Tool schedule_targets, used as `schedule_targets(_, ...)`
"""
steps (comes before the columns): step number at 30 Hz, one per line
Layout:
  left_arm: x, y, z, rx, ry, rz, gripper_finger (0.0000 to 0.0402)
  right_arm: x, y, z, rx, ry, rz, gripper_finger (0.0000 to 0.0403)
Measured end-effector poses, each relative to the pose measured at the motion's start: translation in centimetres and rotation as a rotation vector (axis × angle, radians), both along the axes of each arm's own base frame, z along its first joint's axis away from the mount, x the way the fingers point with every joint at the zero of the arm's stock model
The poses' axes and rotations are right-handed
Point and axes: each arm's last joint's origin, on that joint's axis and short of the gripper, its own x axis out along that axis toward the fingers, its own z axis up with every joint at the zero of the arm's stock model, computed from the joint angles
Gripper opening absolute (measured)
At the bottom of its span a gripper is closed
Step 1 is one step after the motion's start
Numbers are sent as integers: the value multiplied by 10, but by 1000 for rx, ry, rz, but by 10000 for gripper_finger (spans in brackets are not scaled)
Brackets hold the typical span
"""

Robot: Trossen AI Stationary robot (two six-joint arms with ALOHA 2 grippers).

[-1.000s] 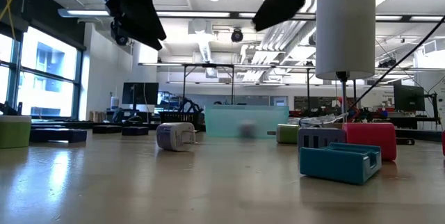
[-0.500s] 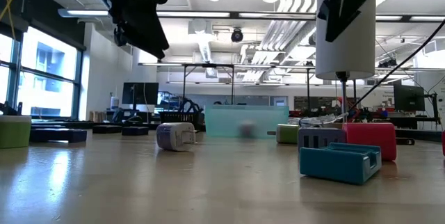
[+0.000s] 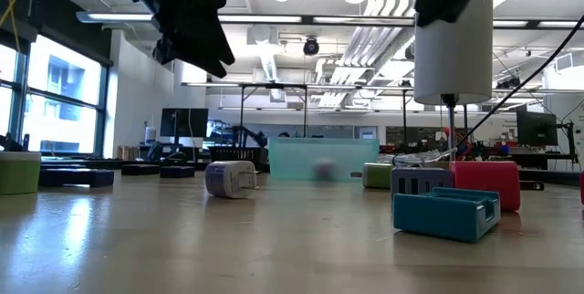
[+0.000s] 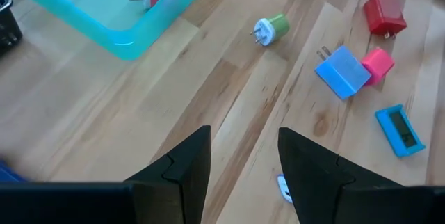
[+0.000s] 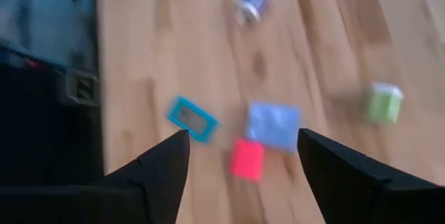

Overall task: Pick & Place Office items
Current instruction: Put the right green charger adapter into the green bin

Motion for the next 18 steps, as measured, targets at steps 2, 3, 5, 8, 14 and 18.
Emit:
schedule_targets(2,0,0,0,0,-6,0,161,4,1,3,-10,-62,34,254)
schedule_targets(3,1,0,1,-1,-8,0,161,6,2,5,-27,-98,59,254)
schedule_targets(5,1,0,1,-2,-12,1,161,9,3,8,-71,-163,128,254)
schedule_targets(8,1,0,1,-3,-16,2,161,9,8,11,-109,-210,184,254)
schedule_targets(14,1,-1,1,-3,-19,0,161,11,25,10,-104,-247,247,254)
schedule_targets(18,2,-1,2,-4,-31,1,161,14,37,-3,-161,-203,225,254)
